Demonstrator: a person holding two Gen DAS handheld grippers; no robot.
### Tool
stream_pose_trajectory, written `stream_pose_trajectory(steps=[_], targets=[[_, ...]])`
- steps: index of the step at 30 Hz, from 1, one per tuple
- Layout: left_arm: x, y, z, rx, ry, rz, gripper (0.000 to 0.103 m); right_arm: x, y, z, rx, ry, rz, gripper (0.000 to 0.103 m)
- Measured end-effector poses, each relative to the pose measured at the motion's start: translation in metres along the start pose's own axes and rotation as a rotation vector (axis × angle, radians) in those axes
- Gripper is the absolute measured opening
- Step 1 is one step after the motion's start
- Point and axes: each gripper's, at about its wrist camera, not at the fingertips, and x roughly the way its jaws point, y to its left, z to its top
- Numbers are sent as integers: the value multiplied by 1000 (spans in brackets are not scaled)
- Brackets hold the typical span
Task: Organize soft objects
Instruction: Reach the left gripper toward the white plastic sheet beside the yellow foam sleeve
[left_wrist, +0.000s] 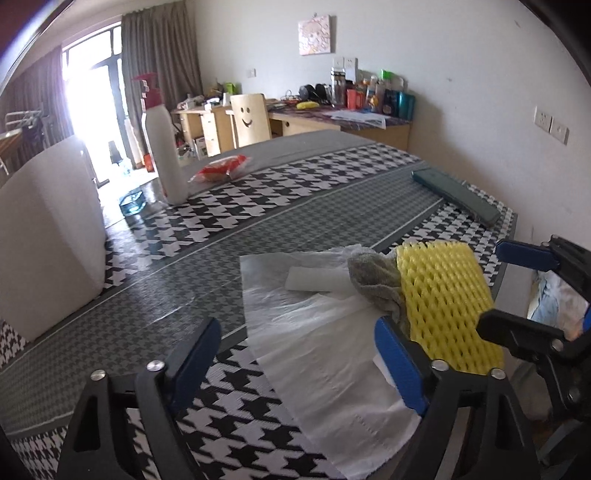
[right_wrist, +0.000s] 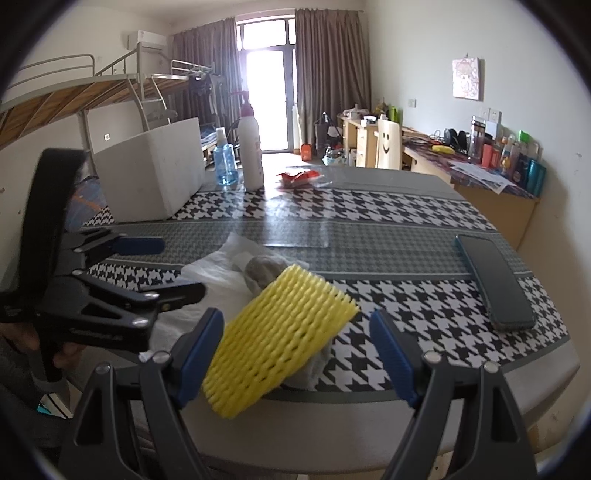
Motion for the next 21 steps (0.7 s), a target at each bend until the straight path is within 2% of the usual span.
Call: stream_pose_trajectory(steps=[8,11,19,21], targets=[[23,-4,0,32,79,-33,64,5,0,-6,3,23,7,84],[28,-7,-2,51,104,-42,60,6,-2,-7,21,31,21,84],[26,-11,-3,65,111,-57,47,10,-6,-9,52,58,28,84],[24,-12,-4,69,114,-60,39,11,-7,-10,62,71,27,84]])
